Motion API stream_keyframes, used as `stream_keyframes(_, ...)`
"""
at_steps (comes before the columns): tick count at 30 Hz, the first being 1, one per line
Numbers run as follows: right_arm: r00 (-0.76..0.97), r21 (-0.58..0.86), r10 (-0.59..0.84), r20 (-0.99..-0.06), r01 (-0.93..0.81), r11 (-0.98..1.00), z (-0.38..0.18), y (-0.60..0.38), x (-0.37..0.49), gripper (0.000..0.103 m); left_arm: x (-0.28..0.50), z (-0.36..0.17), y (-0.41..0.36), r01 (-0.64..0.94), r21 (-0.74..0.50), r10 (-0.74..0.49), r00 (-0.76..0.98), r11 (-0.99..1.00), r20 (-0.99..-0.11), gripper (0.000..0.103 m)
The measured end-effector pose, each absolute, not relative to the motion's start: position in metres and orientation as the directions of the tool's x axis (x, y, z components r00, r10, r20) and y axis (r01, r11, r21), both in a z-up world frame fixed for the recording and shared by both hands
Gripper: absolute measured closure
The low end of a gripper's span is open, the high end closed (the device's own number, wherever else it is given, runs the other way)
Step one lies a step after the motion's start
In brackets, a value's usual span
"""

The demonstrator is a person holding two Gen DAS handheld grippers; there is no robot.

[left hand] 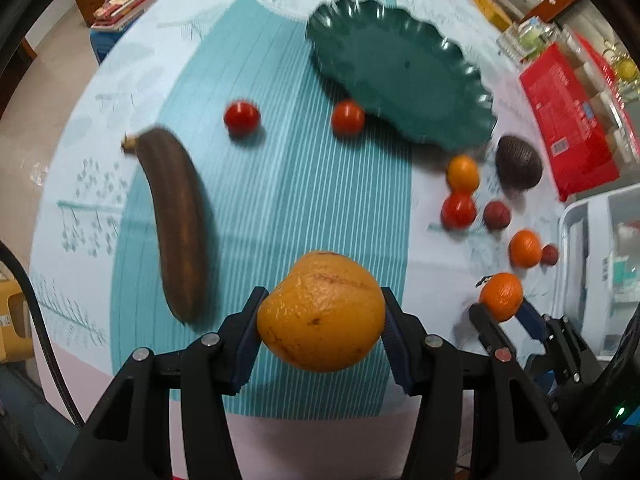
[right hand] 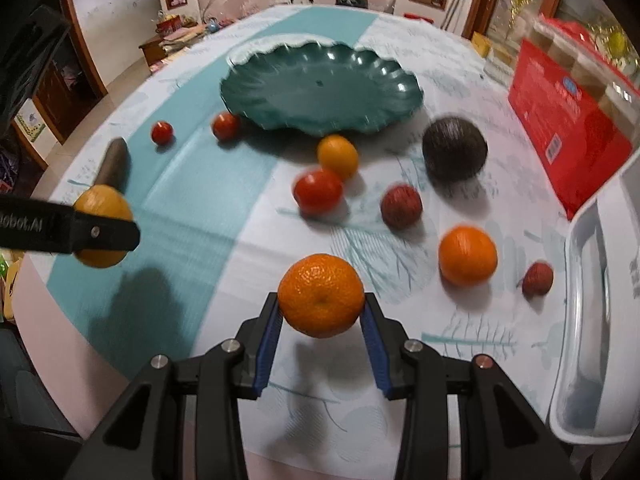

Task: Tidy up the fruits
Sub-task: 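Carry the orange with the left gripper onto the green plate and release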

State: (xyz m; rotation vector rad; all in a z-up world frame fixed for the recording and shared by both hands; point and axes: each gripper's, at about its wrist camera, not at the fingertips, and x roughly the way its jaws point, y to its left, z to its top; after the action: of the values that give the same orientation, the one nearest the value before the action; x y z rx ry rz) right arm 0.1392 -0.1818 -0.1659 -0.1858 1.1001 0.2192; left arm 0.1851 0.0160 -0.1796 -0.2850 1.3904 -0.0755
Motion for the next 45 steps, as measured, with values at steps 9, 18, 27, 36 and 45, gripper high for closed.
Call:
stream_keyframes(9,0.500,-0.026,0.134,-0.855,-0.299,0.954,-0.129,-0.161,0.178,0.063,0.229,-0.137,0.027,-0.089,-0.246,-0.212,0.289,0.965,-0.934,0.050)
stream_keyframes(18,0.551,0.004,0.168,-0.818,-0.287,0.958,-0.114,-0.160,0.243,0.063,0.279,-0.120,0.027,-0.077,-0.251,-0.210,0.348,0.965,-0.913,0.050)
stream_keyframes(27,0.524,0.032,0.204,-0.827,-0.319,0.947,-0.142,-0.166,0.281,0.063,0.328,-0.141,0.008,-0.062,-0.284,-0.244,0.360,0.957,-0.901,0.050)
stream_keyframes(36,0.442,0.087,0.214,-0.871,-0.291,0.953,-0.173,-0.175,0.298,0.063,0.354,-0.175,-0.011,-0.062,-0.308,-0.279,0.287,0.949,-0.917,0.050)
stream_keyframes(45,0.438,0.090,0.190,-0.879,-0.239,0.967,-0.172,-0.181,0.298,0.058,0.353,-0.170,-0.008,-0.051,-0.288,-0.262,0.286,0.956,-0.921,0.048)
